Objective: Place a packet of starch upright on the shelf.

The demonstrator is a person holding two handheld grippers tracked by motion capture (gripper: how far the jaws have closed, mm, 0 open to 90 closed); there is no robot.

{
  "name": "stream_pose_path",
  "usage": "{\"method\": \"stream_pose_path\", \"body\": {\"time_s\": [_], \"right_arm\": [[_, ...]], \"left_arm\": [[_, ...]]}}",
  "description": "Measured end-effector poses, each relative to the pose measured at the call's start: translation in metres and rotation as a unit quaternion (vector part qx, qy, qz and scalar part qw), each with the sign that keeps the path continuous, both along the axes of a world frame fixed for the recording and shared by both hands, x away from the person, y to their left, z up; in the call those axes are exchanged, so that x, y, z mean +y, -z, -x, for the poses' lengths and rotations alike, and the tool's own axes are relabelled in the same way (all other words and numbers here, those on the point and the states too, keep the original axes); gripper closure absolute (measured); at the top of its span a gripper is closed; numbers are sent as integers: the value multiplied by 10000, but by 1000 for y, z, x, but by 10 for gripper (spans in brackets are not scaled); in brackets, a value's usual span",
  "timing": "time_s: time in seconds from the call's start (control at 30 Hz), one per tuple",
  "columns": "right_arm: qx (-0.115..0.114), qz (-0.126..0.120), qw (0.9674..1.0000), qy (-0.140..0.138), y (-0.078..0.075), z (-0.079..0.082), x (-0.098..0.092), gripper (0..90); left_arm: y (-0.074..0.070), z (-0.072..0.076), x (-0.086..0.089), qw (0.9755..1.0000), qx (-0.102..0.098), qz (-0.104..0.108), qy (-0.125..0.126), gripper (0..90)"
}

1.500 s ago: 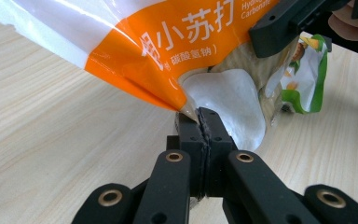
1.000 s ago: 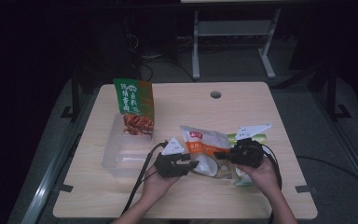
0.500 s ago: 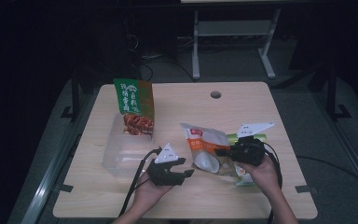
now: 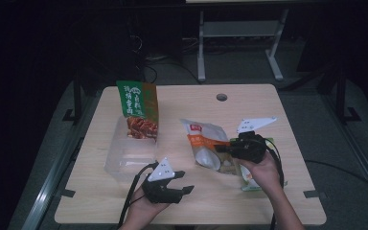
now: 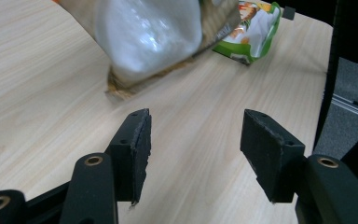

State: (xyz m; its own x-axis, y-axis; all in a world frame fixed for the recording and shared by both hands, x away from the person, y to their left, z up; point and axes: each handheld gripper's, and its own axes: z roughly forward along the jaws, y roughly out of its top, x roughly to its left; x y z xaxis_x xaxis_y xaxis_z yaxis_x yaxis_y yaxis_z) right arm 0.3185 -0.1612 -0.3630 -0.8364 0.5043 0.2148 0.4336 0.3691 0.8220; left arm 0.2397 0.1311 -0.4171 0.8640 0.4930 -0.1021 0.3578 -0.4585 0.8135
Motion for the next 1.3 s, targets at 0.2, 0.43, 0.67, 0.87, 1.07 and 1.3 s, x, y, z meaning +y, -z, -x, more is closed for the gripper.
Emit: {"method": "stream_pose_path", "body": {"time_s": [0.2, 0.43, 0.67, 0.87, 1.07, 1.3], "right_arm": [[-52, 3, 10000, 28, -13, -5, 10, 898], [-115, -56, 9999, -72, -29, -10, 25, 898], [-221, -188, 9992, -267, -42, -16, 45, 898], [-241, -260, 9985, -407, -48, -23, 63, 898], [-270, -296, 9978, -522, -54, -29, 80, 898], [-289, -365, 9967, -661, -60, -36, 102, 898]], "left_arm": [[1, 9, 6, 10000, 0, 13, 24, 420], [4, 14, 12, 9999, -41, -41, 100, 411], [6, 16, 15, 10000, 27, 33, 70, 402], [8, 18, 17, 9999, 1, 90, 103, 394], [9, 20, 17, 9999, -28, 103, 130, 391], [8, 22, 18, 9997, 11, 188, 124, 385]]}}
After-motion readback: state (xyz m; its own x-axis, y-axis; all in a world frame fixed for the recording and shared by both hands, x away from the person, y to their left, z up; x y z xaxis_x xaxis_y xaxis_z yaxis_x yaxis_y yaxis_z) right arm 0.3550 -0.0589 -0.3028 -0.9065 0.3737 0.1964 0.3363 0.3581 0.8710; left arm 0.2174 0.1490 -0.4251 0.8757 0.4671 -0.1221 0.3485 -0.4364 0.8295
